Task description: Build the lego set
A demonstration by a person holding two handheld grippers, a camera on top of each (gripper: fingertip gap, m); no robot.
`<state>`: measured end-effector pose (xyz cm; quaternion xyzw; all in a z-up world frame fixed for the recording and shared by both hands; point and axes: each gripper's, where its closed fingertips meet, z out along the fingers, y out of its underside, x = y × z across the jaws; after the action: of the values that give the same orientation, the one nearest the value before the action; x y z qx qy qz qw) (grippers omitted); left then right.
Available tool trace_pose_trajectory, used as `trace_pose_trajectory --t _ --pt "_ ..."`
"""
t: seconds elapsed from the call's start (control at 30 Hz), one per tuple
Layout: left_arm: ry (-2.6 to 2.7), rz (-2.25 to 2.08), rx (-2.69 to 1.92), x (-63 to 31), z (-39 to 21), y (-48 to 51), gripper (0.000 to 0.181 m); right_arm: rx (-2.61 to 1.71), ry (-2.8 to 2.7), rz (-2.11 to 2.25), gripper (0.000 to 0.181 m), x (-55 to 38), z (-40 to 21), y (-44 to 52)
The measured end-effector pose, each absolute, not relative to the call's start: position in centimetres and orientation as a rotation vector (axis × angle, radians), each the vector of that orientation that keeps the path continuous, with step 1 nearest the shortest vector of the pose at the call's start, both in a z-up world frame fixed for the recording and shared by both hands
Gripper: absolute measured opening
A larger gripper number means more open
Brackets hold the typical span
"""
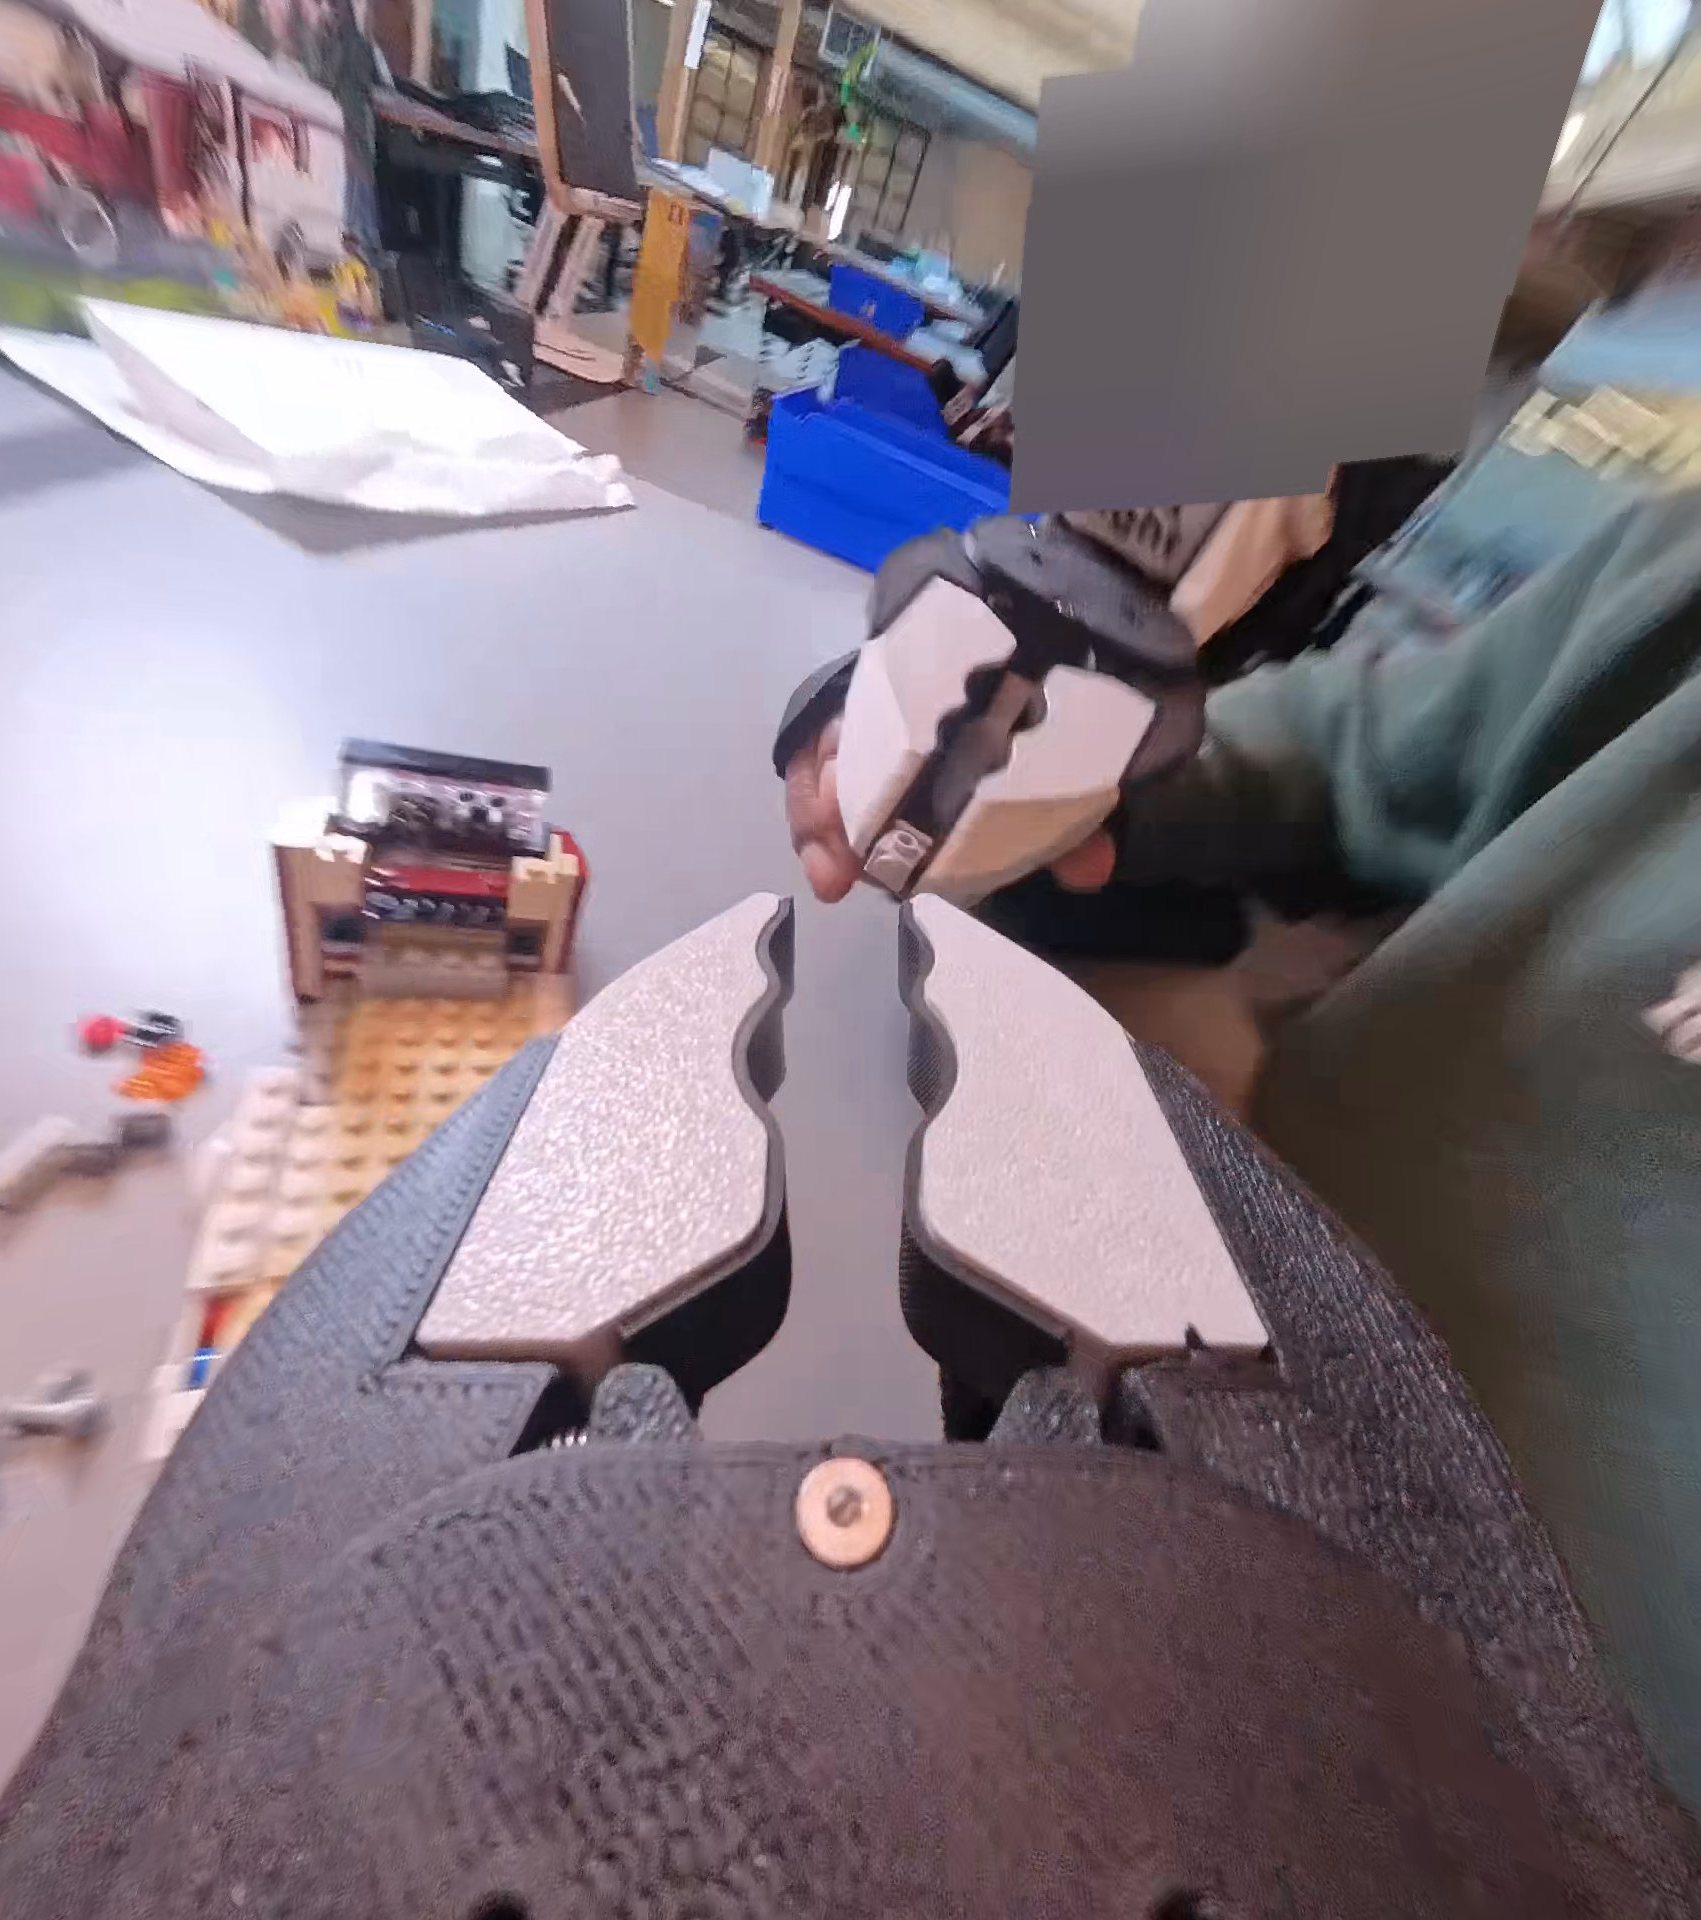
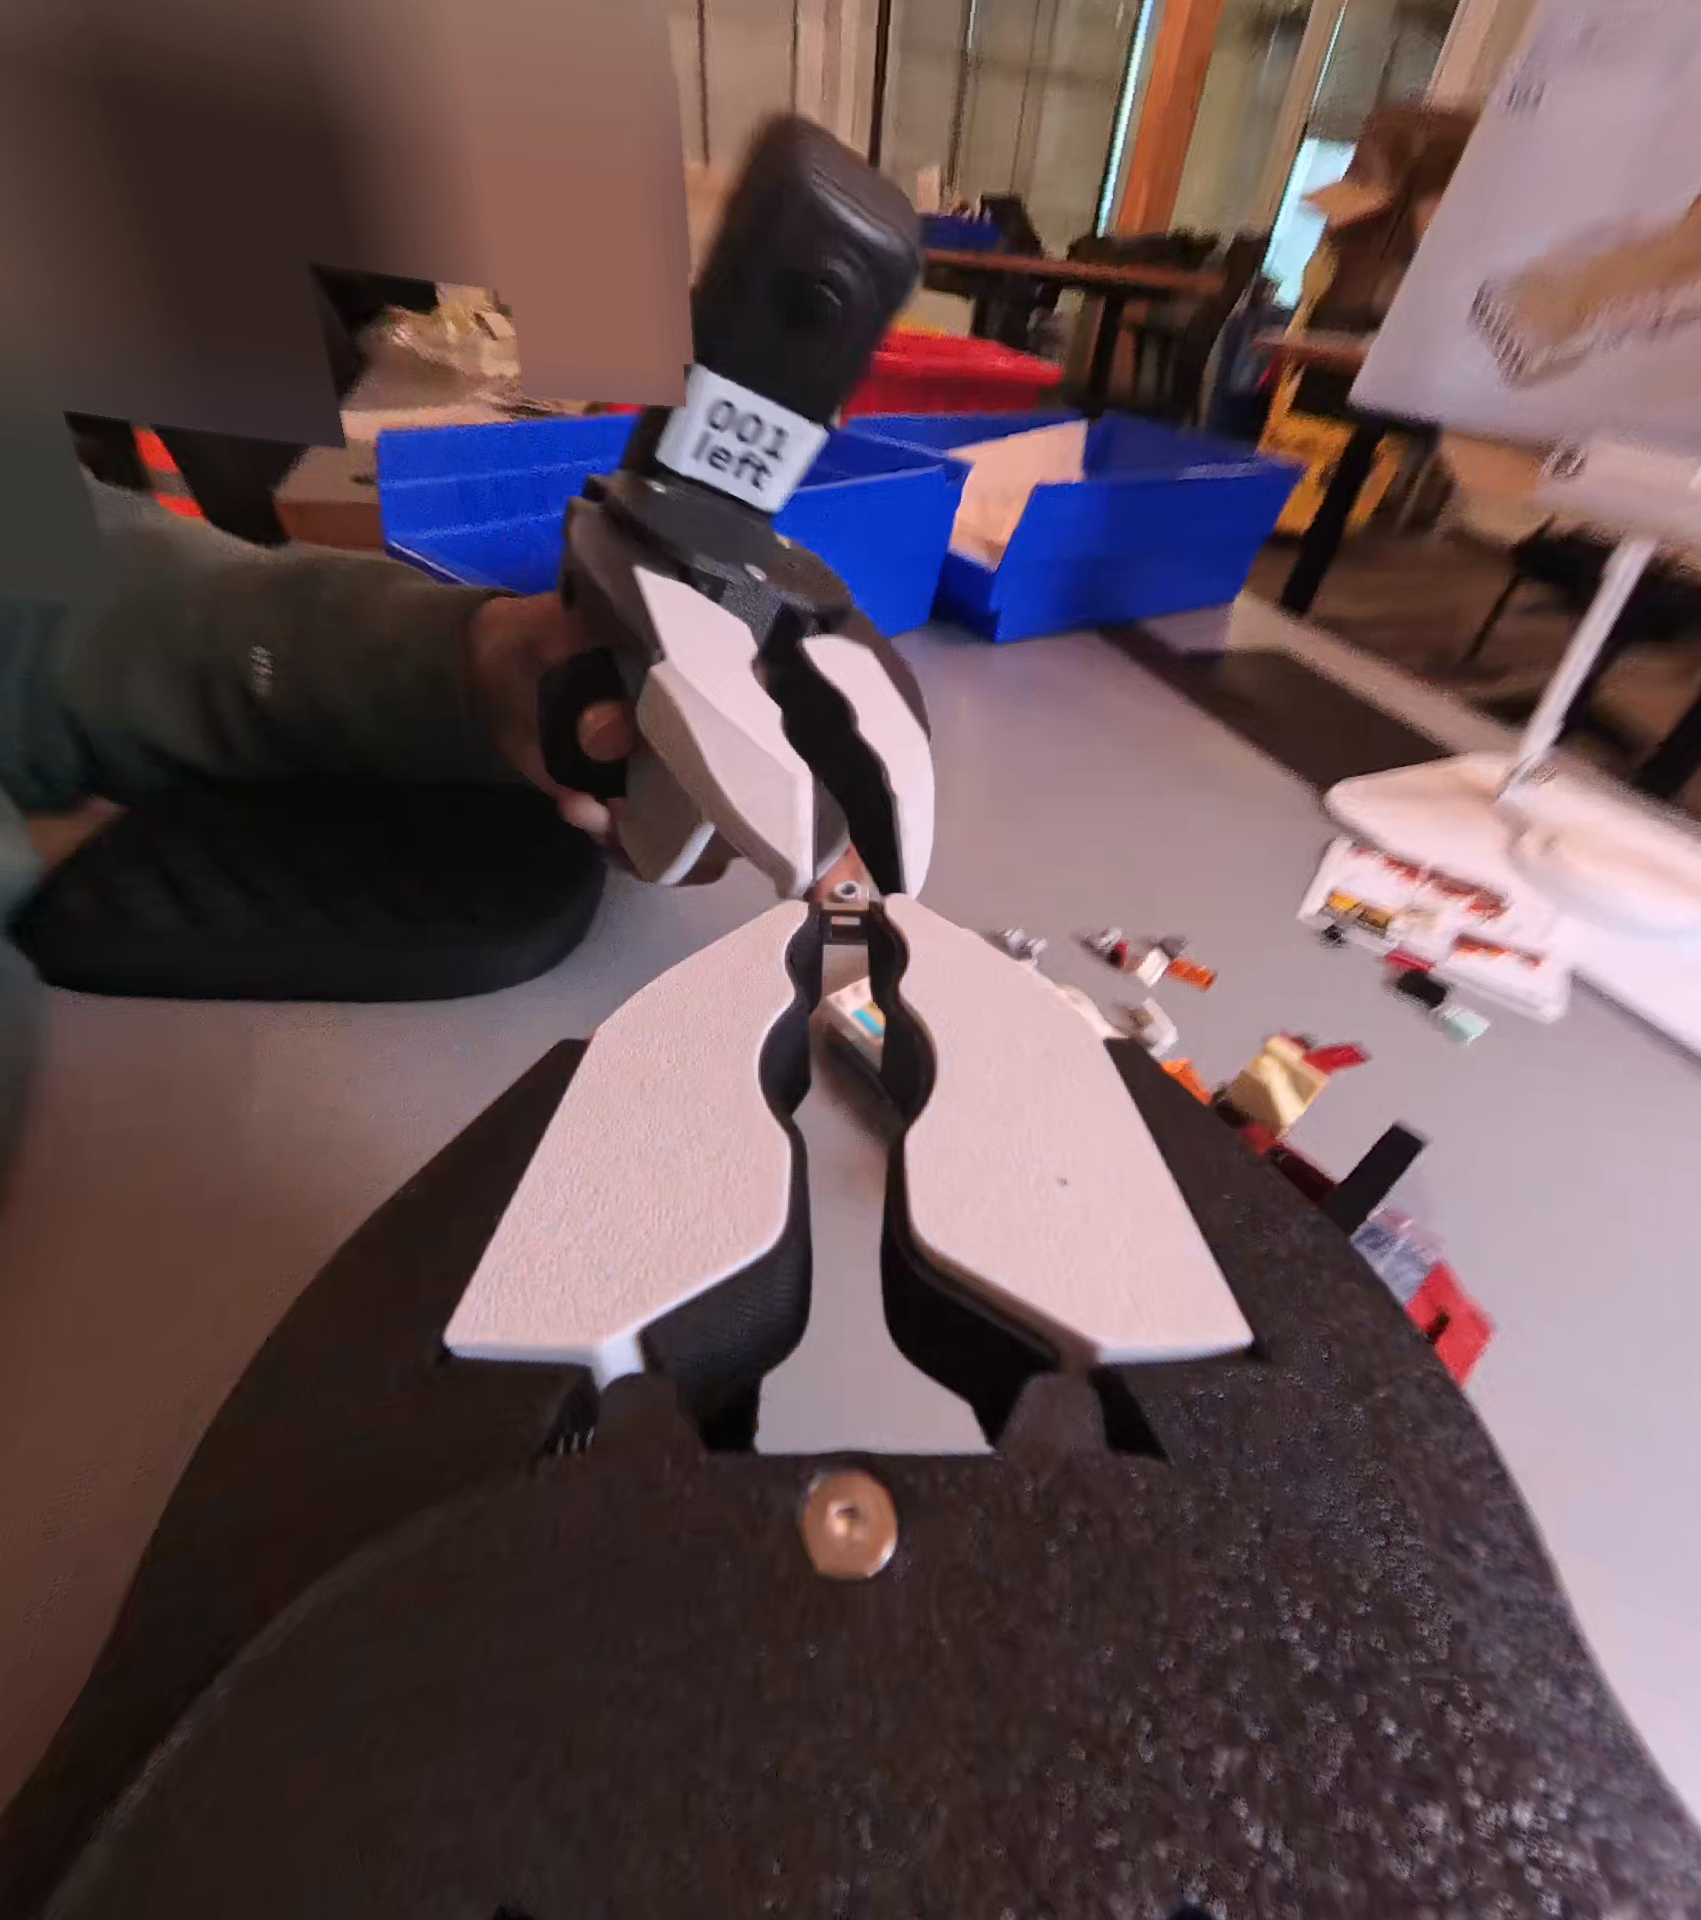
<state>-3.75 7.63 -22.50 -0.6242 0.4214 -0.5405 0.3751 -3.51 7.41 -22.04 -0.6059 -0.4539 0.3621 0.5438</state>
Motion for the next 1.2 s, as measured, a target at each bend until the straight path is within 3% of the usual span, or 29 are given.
trace_pose_trajectory --t 0.13,0.67,0.83,1.03,1.2 --pt "0.958 -1.729 -1.629 -3.3 -21.4 6.2 0.019 -1.266 -1.157 0.585 0.008 -4.0 -21.4 6.7" --pt "0.957 -1.823 -1.573 -3.3 -20.5 5.2 0.009 -1.049 -1.222 0.228 0.008 -4.2 -20.6 6.0" --pt "1.12 -1.536 -1.571 -3.4 -21.8 5.6 0.008 -1.094 -1.274 0.326 0.015 -4.2 -21.3 5.7" --pt "1.56 -0.648 -1.798 -4.8 -30.1 7.9 0.008 -1.261 -1.397 0.377 0.021 -1.3 -22.9 7.7" --pt "1.644 -0.499 -1.877 -4.4 -32.3 8.4 0.008 -1.455 -1.363 0.389 0.027 1.4 -24.3 10.1"
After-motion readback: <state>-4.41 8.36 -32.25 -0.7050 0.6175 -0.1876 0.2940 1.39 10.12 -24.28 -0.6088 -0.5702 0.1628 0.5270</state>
